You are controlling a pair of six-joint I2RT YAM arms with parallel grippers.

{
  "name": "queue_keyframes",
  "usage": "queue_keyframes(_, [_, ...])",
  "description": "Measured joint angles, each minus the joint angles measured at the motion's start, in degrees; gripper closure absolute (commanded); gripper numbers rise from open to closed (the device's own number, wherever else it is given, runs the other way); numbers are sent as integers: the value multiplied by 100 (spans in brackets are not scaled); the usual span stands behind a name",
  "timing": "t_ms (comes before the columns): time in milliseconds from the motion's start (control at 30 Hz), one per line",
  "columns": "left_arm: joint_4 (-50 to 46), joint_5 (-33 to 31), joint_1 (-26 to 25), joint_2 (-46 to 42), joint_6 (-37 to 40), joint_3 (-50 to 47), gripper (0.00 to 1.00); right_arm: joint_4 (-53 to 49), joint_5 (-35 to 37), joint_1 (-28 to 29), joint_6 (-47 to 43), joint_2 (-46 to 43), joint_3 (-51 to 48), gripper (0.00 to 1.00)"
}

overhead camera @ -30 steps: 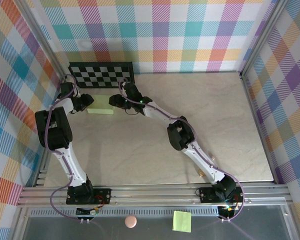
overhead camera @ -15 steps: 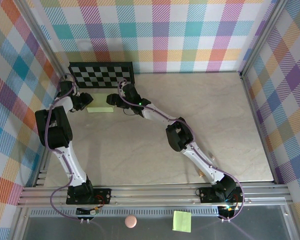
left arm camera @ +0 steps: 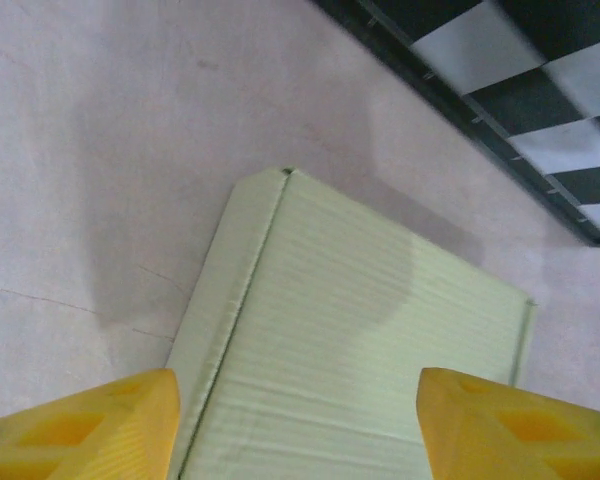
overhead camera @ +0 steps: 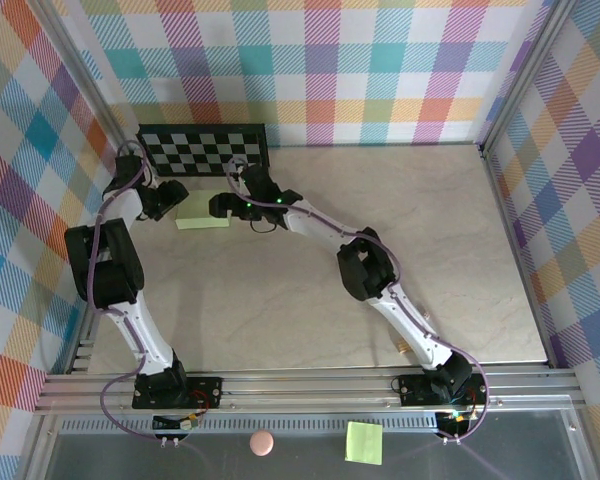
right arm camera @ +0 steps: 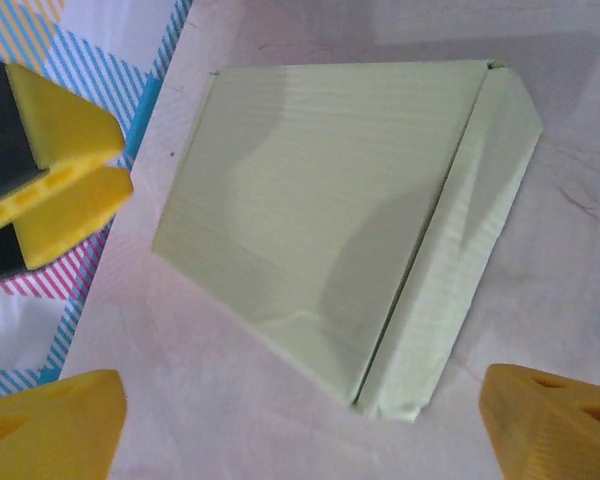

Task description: Fold the paper box

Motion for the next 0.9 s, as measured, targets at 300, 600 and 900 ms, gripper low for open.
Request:
queue_keyframes(300, [223,-223,-232,-1123,166,-1060,5,-229,372,-391,-1211,-2282,-2662,1])
queue_keyframes(600, [935,-817,-951,-2050,431,-2586,0,-208,994,-1421,-2256,-4360,-5654,1])
queue_keyframes(900, [1945,-1908,-1578,-2636,914,-3729,0,540,1829,-2868,-3136,-6129,-8161,1])
